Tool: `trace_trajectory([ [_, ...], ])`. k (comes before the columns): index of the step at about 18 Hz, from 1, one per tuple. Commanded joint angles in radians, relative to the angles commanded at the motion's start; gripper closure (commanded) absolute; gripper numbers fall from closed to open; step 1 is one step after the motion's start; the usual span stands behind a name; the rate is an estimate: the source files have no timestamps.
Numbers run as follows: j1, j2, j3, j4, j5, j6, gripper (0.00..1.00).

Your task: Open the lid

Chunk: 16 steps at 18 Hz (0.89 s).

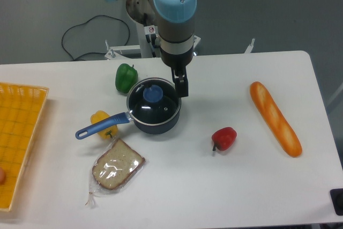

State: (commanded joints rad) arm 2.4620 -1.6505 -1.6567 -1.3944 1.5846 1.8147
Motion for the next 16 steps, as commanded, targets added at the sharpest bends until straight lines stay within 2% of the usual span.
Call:
trace_trajectory([
  [6,-0.002,0.002,-0.006,-0.003,0.000,-0.002,0.00],
  [16,-0.002,0.008,-0.057,-0.003,0.000,-0.041,0.00],
])
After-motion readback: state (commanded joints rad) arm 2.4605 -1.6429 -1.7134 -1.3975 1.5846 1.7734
